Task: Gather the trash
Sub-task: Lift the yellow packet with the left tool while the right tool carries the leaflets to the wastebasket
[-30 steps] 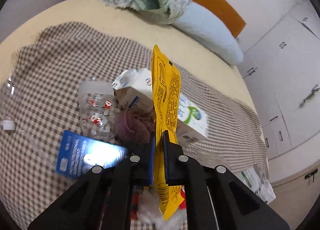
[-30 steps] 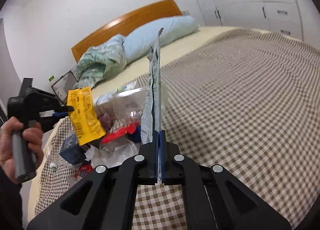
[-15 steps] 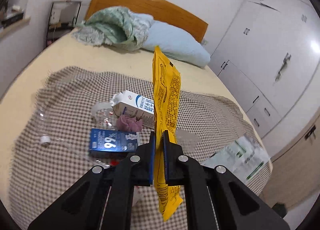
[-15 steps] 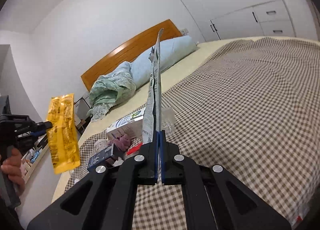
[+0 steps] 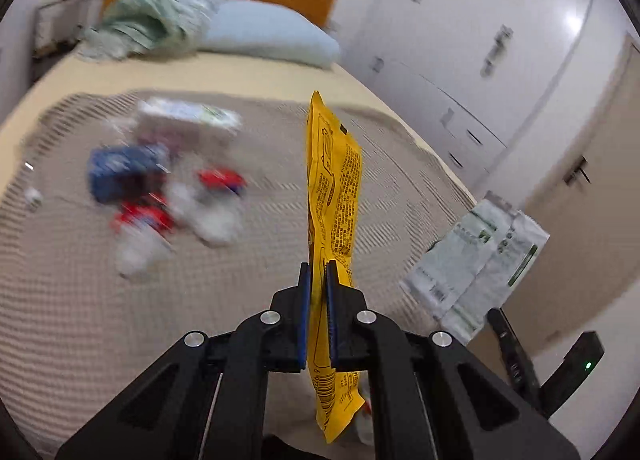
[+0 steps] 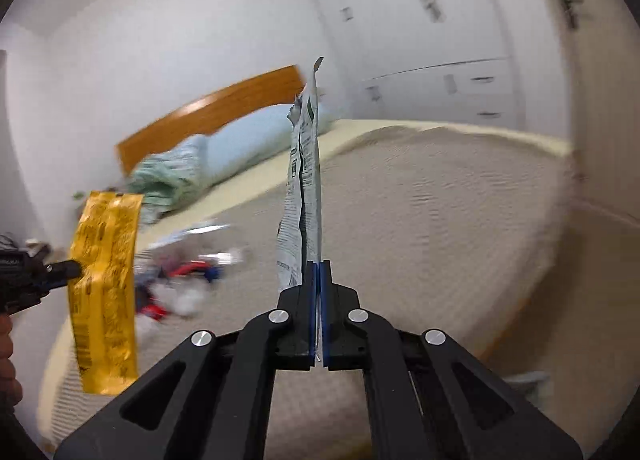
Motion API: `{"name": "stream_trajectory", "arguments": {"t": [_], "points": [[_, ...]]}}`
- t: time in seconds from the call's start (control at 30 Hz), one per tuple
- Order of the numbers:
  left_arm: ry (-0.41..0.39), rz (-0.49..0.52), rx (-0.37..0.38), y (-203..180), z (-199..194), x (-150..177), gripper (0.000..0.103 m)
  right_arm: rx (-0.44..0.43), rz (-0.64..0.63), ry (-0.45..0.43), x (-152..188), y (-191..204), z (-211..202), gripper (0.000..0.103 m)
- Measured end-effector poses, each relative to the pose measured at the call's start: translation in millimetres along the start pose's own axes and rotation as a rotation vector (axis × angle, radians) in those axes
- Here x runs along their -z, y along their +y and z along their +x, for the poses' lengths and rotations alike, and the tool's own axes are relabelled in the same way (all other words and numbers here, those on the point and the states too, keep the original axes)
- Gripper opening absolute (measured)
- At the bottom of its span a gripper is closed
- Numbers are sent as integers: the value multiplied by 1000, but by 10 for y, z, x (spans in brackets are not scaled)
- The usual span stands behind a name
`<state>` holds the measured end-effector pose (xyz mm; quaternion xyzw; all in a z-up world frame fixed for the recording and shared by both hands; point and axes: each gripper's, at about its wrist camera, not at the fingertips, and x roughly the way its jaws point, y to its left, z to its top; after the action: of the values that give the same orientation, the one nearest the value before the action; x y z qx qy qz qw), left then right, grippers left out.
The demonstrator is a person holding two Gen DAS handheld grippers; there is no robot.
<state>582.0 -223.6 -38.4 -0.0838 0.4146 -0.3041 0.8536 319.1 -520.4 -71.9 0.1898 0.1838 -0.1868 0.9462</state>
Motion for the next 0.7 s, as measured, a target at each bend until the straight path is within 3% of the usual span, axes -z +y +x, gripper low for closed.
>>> {"name": "stream_trajectory", "arguments": {"t": [0.17,0.33,0.43,0.57,0.7], "points": [[97,-8,108,-551,373,515,4,184,-68,26,39,-819,-524,2],[205,40,142,-1055,800,1025,4,306,-147,218,431,-1505,-598,2],[272,82,132,-1275,1076,1323,4,331,-125,414,964,-1947,-393,2],[367,116,89,-1465,1476,1655,4,384,-81,668,1916,-2448,70,2],[438,173,37,-1621,1845,1956,4,438,-73,808,2487,-2666,495,2]]}}
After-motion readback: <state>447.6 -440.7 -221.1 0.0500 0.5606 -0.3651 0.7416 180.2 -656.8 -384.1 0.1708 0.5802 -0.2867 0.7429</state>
